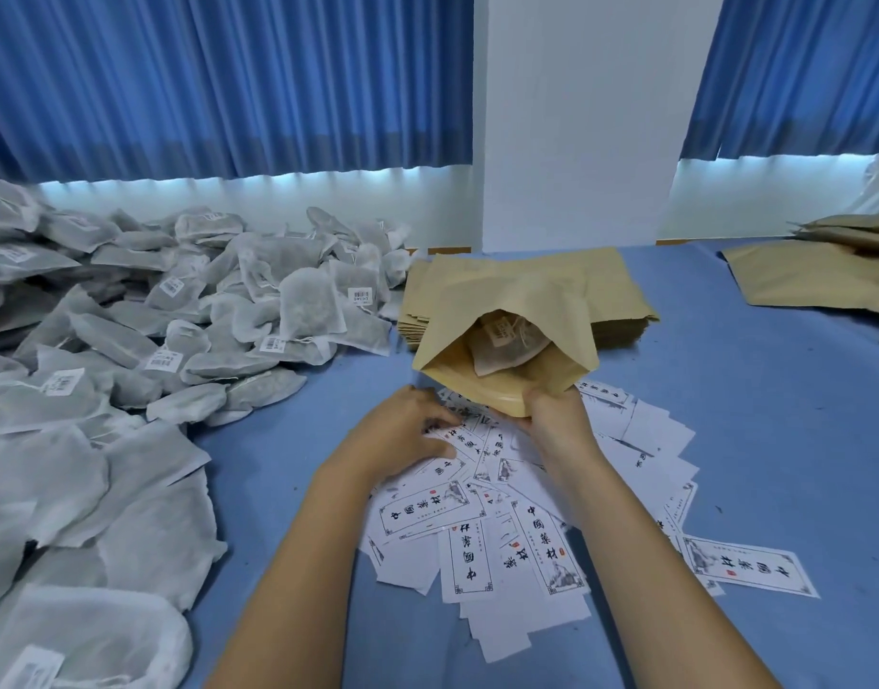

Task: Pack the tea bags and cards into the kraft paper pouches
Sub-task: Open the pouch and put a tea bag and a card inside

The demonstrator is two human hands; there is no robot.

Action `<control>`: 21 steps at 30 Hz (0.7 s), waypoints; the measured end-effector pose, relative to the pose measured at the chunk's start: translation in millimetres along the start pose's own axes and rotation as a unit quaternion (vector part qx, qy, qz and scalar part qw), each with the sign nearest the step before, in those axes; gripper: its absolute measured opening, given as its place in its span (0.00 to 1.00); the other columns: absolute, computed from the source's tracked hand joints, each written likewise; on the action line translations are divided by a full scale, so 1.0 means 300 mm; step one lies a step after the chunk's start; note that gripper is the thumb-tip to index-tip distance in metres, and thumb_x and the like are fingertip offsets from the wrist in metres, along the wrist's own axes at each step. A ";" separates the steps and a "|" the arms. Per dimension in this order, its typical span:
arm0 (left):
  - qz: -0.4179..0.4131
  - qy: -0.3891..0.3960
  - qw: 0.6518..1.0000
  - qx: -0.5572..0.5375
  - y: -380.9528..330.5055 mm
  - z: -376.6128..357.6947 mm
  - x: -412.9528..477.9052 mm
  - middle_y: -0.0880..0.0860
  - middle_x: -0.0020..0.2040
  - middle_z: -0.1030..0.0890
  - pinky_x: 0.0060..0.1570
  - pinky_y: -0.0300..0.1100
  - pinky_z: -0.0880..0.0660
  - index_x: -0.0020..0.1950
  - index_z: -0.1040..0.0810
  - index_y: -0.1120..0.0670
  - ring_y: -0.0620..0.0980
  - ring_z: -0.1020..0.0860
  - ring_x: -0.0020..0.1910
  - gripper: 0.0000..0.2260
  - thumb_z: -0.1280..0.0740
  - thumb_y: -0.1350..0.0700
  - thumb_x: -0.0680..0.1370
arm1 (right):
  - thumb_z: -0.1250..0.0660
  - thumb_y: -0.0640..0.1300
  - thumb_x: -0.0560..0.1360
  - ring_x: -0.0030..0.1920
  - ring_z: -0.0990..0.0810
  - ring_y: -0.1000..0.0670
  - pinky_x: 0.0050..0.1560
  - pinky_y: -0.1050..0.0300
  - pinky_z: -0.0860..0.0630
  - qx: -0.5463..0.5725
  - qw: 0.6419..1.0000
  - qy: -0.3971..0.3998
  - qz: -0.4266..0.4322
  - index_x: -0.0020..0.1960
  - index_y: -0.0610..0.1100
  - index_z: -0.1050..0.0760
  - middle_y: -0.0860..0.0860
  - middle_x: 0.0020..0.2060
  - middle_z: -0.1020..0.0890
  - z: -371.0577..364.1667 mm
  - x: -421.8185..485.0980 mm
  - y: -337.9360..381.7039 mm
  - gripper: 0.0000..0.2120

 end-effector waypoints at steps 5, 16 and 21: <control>-0.004 -0.004 1.000 0.028 -0.030 -0.032 0.016 0.46 0.65 0.24 0.58 0.41 0.29 0.67 0.25 0.47 0.48 0.25 0.61 0.22 0.29 0.46 0.74 | 0.46 0.30 0.76 0.53 0.22 0.42 0.56 0.42 0.21 0.015 1.000 -0.010 -0.010 0.54 0.43 0.27 0.41 0.52 0.21 0.001 -0.005 0.000 0.14; -0.004 -0.167 0.981 -0.102 -0.044 0.076 -0.029 0.42 0.40 0.22 0.38 0.34 0.30 0.44 0.18 0.51 0.41 0.26 0.37 0.03 0.30 0.59 0.75 | 0.44 0.34 0.76 0.56 0.23 0.34 0.60 0.34 0.27 -0.047 0.998 -0.034 -0.030 0.47 0.44 0.28 0.32 0.54 0.23 0.024 0.008 -0.009 0.08; -0.004 -0.285 0.863 -0.418 -0.123 0.190 -0.090 0.48 0.42 0.18 0.32 0.32 0.25 0.43 0.21 0.49 0.41 0.21 0.37 0.08 0.33 0.62 0.77 | 0.45 0.30 0.75 0.54 0.21 0.41 0.57 0.42 0.22 0.003 1.000 -0.006 -0.010 0.48 0.47 0.27 0.43 0.52 0.20 0.012 0.014 -0.003 0.15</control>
Point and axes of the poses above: each hand's wrist, its own x-axis towards the middle knuckle, its own z-axis out of the back of the hand, y = z × x, the point moved 7 cm from there along x, towards the middle knuckle
